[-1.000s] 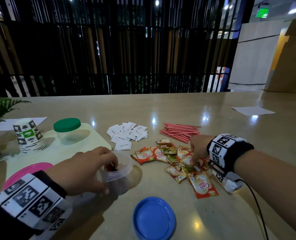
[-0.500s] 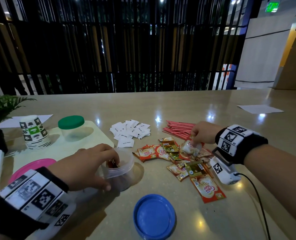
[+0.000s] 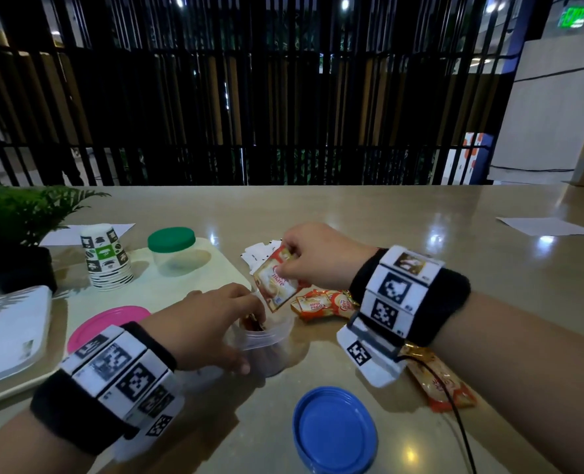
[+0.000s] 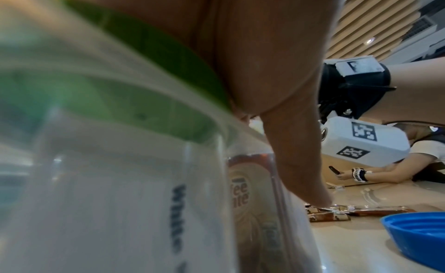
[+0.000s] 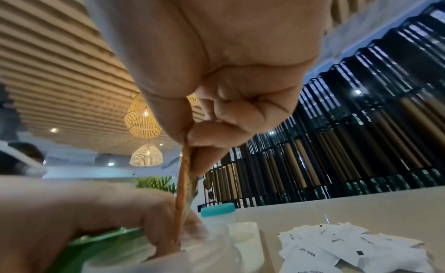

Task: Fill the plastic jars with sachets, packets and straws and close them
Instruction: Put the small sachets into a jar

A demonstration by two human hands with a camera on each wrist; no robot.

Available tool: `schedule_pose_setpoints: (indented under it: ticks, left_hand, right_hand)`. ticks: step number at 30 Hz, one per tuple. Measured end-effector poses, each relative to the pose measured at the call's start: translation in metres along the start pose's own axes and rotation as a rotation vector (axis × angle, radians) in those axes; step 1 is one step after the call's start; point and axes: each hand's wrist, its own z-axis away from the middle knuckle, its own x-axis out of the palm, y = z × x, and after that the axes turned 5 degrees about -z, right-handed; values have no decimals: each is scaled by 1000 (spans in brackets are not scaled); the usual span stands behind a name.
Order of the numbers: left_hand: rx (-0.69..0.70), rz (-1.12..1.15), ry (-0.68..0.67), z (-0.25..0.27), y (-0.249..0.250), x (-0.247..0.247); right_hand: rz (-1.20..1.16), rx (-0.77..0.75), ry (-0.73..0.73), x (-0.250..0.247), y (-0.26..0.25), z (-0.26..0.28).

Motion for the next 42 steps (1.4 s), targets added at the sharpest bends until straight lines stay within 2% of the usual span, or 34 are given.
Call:
schedule_pose_setpoints:
  ticks: [5, 9, 20, 25, 29, 33, 37, 42]
  left_hand:
    - [-9, -21, 0, 0, 2, 1]
    - [-28, -41, 12, 1, 3, 1]
    - [-13, 10, 18, 5, 4, -3]
    - [-11, 8, 16, 6, 2, -1]
    - [-14, 12, 19, 4, 0, 0]
    - [-30, 50, 29, 4, -4, 2]
    - [-45, 63, 25, 5, -5, 3]
    - [-50, 82, 20, 5, -6, 3]
  right_hand:
    - [223, 17, -58, 17, -15, -12]
    - [296, 29, -149, 26, -20, -18]
    - [105, 138, -235, 38, -14, -16]
    - [167, 145, -302, 35, -19, -10]
    - [383, 125, -377, 40, -30, -6]
    - [320, 128, -451, 42, -33, -9]
    - [255, 145, -466, 34, -36, -6]
    - [348, 179, -490, 34, -36, -5]
